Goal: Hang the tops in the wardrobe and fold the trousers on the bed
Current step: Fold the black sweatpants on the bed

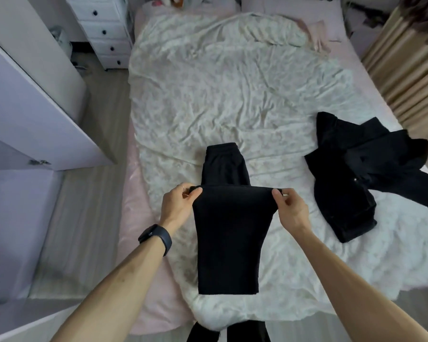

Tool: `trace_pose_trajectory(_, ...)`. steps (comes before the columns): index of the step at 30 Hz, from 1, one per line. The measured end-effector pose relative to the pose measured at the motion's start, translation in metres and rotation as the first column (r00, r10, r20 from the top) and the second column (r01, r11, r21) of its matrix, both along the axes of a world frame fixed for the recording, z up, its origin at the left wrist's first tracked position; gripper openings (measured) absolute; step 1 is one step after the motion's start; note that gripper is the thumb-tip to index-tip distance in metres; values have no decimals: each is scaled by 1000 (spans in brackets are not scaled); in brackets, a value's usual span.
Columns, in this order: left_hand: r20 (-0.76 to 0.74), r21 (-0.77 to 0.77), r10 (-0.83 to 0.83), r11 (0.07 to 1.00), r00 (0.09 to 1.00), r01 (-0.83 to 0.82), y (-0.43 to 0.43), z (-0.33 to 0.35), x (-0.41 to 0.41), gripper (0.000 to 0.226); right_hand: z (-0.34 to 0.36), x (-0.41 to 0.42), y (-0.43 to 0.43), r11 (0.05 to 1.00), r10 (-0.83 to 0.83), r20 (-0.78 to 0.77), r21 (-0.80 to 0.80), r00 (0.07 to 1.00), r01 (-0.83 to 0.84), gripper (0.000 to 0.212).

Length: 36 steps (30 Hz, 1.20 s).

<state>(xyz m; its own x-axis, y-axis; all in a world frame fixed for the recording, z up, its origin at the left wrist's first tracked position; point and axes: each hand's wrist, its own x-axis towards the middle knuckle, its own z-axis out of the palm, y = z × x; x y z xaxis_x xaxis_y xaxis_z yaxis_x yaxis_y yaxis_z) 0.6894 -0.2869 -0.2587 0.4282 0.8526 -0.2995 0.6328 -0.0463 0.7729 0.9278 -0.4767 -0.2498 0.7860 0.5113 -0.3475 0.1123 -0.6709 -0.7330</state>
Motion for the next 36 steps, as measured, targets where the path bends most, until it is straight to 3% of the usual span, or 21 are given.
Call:
trace_pose_trajectory(7,-40,27,63,998,997,-62,89,-52,71,22,-54,73,106,998,48,66,29,997,-50,18)
trace_pose_trajectory(15,-205,149,97,987,974,-67,178,-147,134,28,-156,137,208,997,71,78,-23,994,-69,16)
trace_pose_trajectory(23,-292,210,135,975,947,-74,222,-197,168,33,-208,175,259,992,95,156,-93,983,-81,22)
trace_pose_trajectory(27,-345,158,88,987,935,-34,227,-217,184,35,-234,184,270,977,130,127,-186,983,-105,23)
trace_pose_trajectory(33,-201,117,132,987,971,-110,222,-232,189,24,-241,168,261,997,-42,-66,-66,997,37,35)
trace_pose_trajectory(36,-55,-48,257,965,965,-260,198,-231,181,41,-233,145,225,997,-65,-199,30,978,73,50)
